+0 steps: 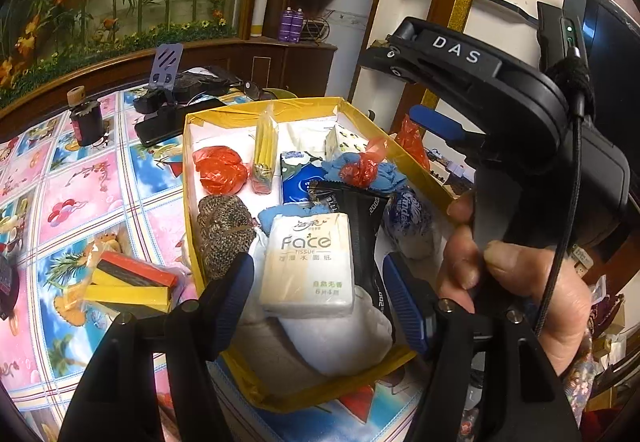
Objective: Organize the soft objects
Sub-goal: 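Lower the tissue pack and knit item into the box and open both tools, then grasp the clear stick bag with the right tool while the left tool reaches the pink tissue pack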
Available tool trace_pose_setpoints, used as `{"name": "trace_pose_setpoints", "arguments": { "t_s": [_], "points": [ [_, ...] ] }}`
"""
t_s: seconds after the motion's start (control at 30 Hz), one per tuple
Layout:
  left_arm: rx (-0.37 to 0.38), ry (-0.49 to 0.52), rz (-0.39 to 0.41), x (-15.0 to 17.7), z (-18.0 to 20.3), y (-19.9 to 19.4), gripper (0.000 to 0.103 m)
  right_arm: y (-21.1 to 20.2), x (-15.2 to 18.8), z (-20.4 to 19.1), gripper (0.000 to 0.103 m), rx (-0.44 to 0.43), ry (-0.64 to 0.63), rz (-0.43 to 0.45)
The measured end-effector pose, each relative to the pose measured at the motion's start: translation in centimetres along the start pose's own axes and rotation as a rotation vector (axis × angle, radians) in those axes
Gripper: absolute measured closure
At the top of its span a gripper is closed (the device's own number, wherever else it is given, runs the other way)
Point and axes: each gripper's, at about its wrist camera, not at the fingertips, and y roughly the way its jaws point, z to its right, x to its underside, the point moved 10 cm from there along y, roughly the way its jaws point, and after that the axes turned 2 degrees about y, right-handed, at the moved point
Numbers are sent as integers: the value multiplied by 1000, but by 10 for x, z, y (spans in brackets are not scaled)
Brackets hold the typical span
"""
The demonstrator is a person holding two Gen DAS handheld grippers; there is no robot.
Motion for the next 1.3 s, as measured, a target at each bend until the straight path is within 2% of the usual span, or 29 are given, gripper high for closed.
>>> {"name": "trace_pose_setpoints", "arguments": {
  "t_s": [0.17,0.33,0.43,0.5,0.53,0.6,0.63,0.7,0.8,0.87,1.07,1.17,1.27,1.3],
  "points": [
    [13,-24,-6,4,-9,-15,34,-2,2,-12,27,-9,-55,22],
    [-51,-44,40,5,-40,-44,34,-6,9,-28,27,-28,-137,33],
    [-112,-102,60,13,-80,-70,34,-21,35,-50,27,-92,-235,-41],
    [-138,-171,58,23,-112,-83,34,-39,65,-75,27,-163,-346,-111],
    [-151,-209,49,29,-126,-88,34,-45,81,-86,27,-214,-383,-155],
    [-159,-299,21,42,-156,-95,34,-64,121,-117,27,-394,-396,-292],
    [-154,-336,11,46,-167,-97,34,-70,137,-129,26,-454,-394,-348],
    [-160,-393,-1,56,-187,-105,34,-79,174,-150,25,-505,-436,-443],
    [-216,-388,8,65,-203,-120,34,-78,217,-169,25,-502,-510,-540],
    [-229,-386,19,69,-213,-130,34,-71,242,-171,25,-452,-556,-605],
    [-251,-428,31,80,-241,-149,34,-52,273,-159,25,-278,-593,-700],
    [-271,-439,45,80,-251,-159,34,-51,286,-180,24,-317,-607,-727],
    [-294,-451,80,78,-259,-172,34,-49,295,-217,24,-475,-569,-761],
    [-306,-455,90,78,-262,-175,34,-42,290,-224,24,-485,-557,-762]
  ]
}}
